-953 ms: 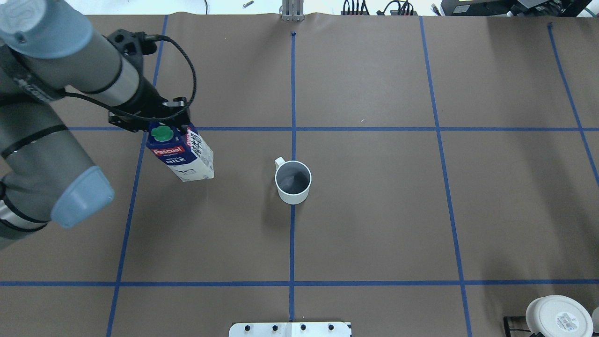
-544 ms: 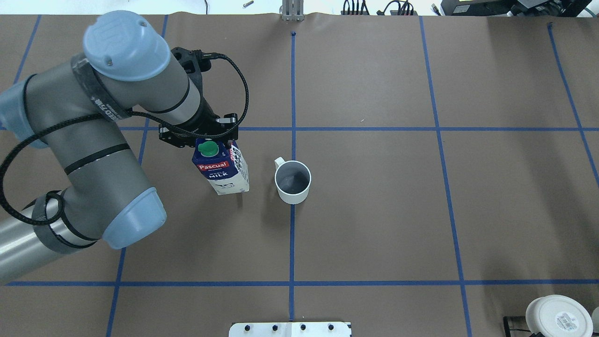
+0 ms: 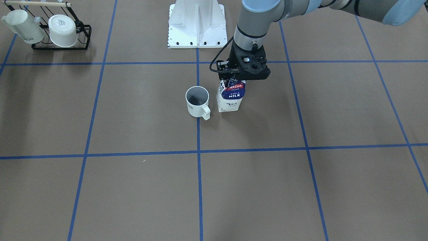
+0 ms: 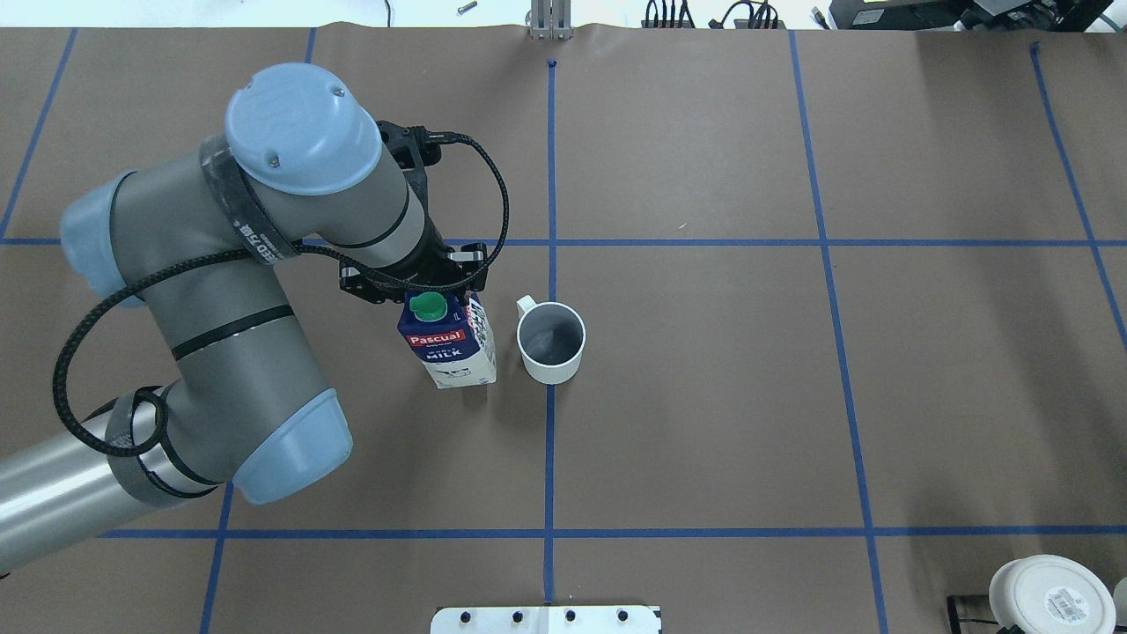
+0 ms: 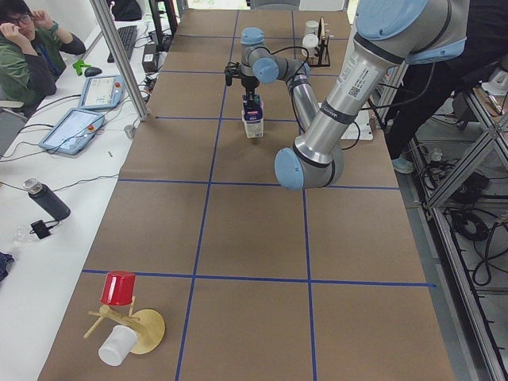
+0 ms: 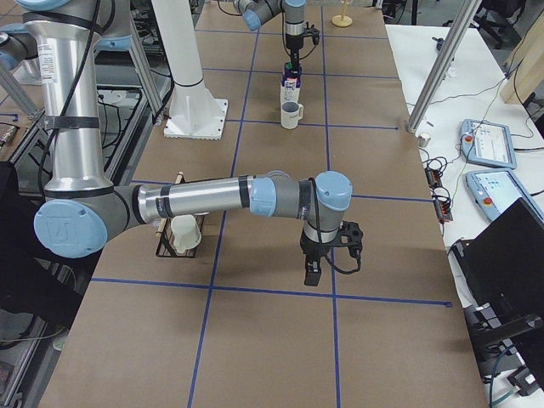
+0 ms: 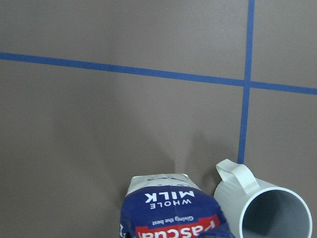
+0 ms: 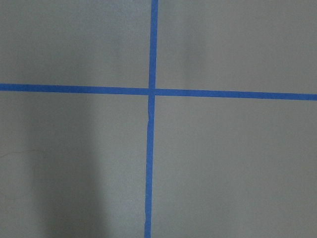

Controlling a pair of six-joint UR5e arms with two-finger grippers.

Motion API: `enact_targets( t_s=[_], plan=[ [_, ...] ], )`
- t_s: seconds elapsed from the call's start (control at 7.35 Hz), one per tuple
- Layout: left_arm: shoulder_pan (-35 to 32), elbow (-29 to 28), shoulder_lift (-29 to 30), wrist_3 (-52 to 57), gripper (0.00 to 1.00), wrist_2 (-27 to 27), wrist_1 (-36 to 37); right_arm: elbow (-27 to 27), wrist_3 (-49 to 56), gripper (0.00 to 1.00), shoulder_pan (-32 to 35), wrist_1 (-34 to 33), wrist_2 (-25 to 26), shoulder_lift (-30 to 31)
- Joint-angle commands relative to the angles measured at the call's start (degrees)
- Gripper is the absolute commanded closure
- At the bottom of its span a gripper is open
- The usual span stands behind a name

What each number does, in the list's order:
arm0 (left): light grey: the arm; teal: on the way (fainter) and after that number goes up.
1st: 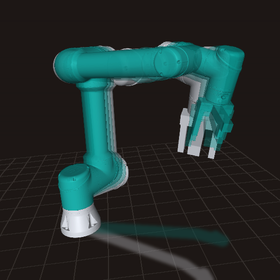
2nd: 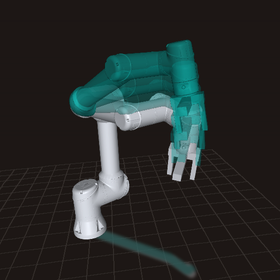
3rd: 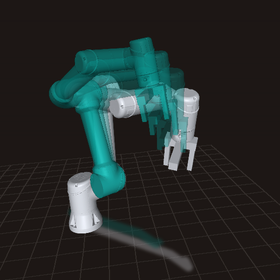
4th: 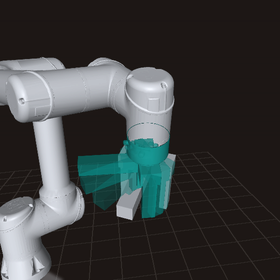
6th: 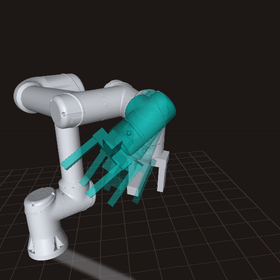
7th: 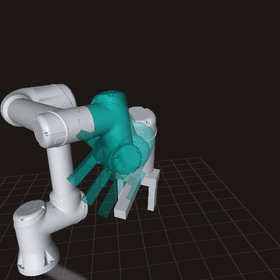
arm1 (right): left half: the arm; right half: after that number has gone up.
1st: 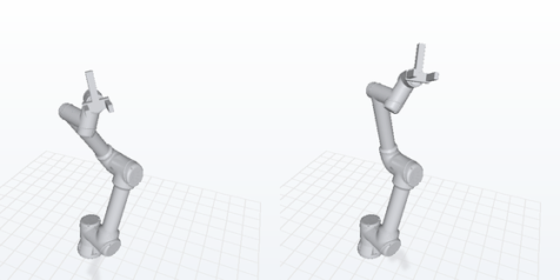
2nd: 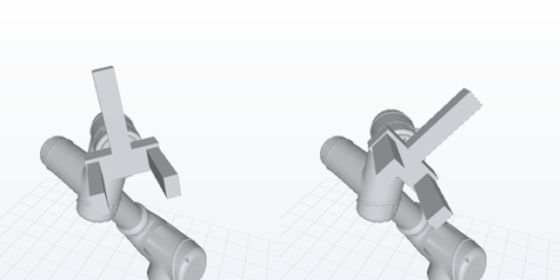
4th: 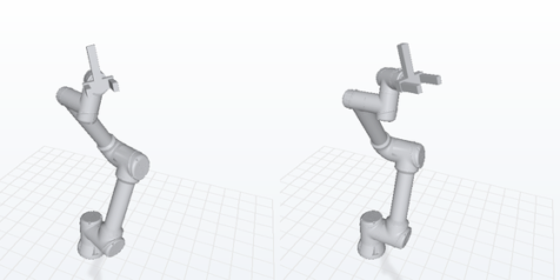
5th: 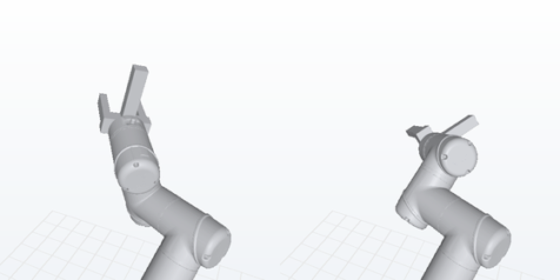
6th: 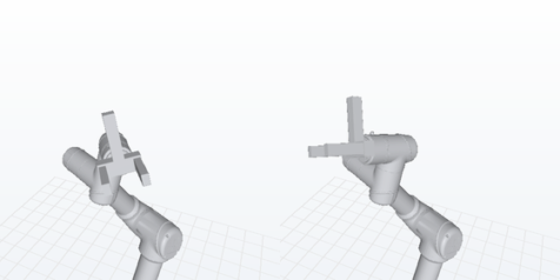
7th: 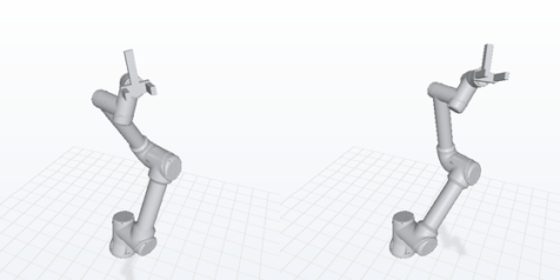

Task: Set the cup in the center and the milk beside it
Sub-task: 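Carry the milk carton with the left gripper beside the white mug, then release the milk carton and withdraw the left gripper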

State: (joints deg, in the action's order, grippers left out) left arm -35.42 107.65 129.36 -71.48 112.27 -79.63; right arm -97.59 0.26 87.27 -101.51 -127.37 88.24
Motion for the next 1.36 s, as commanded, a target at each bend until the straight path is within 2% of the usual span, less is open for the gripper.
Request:
enact_targets(
  t_s=[0.0, 0.27, 0.54, 0.82, 0.95, 1.22],
  plan=[
    [0.88, -0.51, 0.02, -0.16, 0.85, -1.53, -0.09, -0.06, 0.00, 0.00, 0.00, 0.00, 0.01, 0.00],
    [0.88, 0.01, 0.02, 0.19, 0.02, -1.62, 0.00, -0.06, 0.00, 0.00, 0.00, 0.00, 0.01, 0.00],
    [-0.08, 1.16, -0.33, 0.46, 0.01, -1.53, 0.26, 0.03, 0.00, 0.00, 0.00, 0.00, 0.01, 0.09],
    [-1.57, 5.52, 0.10, 1.33, 0.02, -1.62, 7.17, 0.03, 0.00, 0.00, 0.00, 0.00, -0.07, 0.09],
    [-2.54, 8.34, 0.37, 4.04, 0.01, -1.45, 11.21, 0.03, 0.00, 0.00, 0.00, 0.00, -0.08, 0.09],
    [-7.10, 8.89, -0.50, 13.49, 0.02, -1.18, 12.83, 0.03, -0.08, 0.00, 0.00, 0.00, -0.08, 0.09]
  ],
)
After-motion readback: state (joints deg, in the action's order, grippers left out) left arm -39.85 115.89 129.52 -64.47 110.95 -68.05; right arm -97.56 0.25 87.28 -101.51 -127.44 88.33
